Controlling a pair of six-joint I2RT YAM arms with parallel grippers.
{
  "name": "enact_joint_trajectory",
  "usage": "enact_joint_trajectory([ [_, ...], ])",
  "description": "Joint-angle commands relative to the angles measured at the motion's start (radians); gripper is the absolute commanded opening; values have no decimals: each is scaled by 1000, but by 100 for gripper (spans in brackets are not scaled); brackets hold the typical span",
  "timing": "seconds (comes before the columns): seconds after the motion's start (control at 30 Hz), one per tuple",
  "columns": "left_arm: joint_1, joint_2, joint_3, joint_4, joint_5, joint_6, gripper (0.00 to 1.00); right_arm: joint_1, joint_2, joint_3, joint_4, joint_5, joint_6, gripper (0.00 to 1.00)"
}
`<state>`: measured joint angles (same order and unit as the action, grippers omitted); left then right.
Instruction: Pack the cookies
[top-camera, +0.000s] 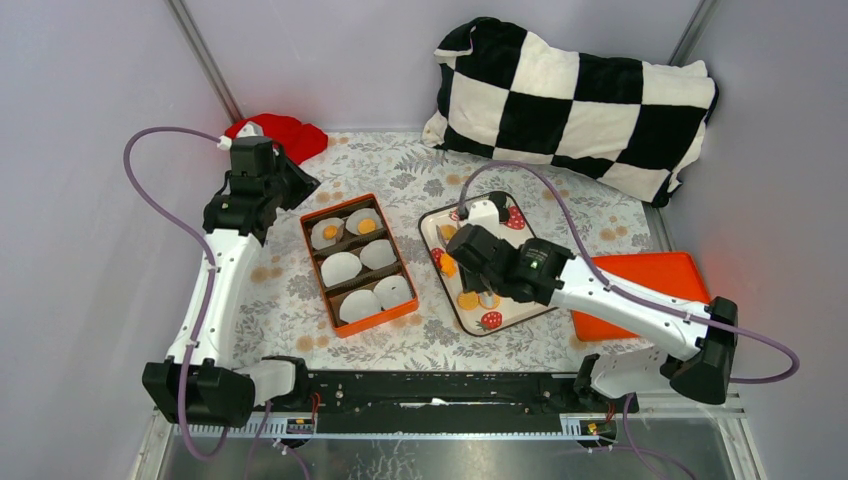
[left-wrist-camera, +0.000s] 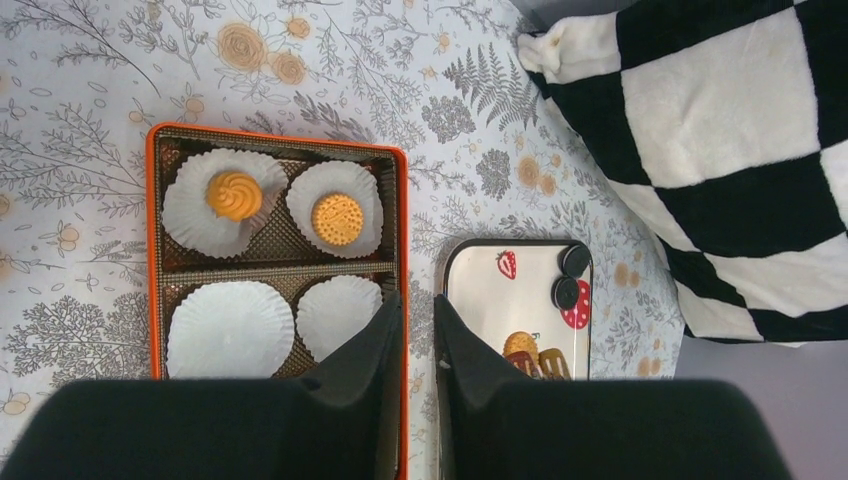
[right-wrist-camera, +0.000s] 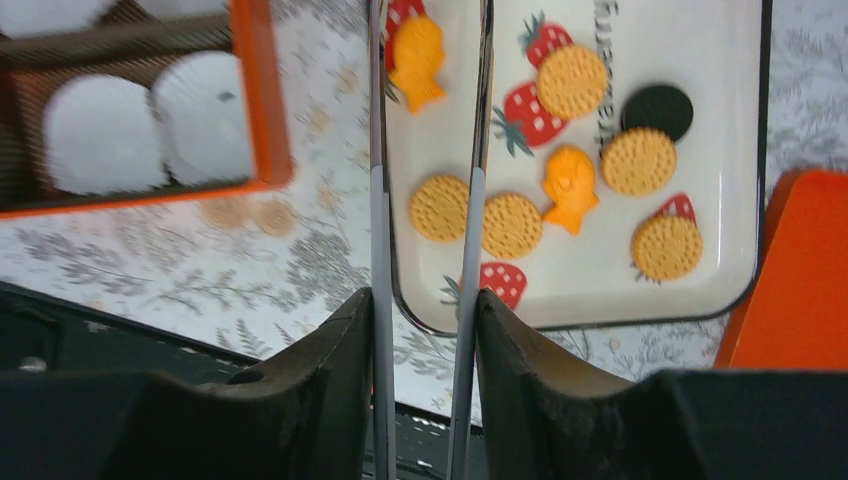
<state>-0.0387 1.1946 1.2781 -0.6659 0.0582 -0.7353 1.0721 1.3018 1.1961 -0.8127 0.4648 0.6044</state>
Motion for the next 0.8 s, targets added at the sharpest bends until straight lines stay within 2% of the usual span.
enact_joint_trajectory([
  [0.0, 15, 24, 47, 4, -20, -6, 21, 9, 47, 144, 68, 32, -96, 0],
  [0.37, 26, 3, 59, -25, -99, 36, 22, 64, 287, 358, 145, -106, -204, 1],
  [0.6, 32, 13, 50, -25, -92, 40, 22, 75, 387, 408, 160, -143, -230, 3],
  [0.77, 33, 13, 51, -26, -85, 53, 23, 75, 432, 446, 141, -161, -236, 9],
])
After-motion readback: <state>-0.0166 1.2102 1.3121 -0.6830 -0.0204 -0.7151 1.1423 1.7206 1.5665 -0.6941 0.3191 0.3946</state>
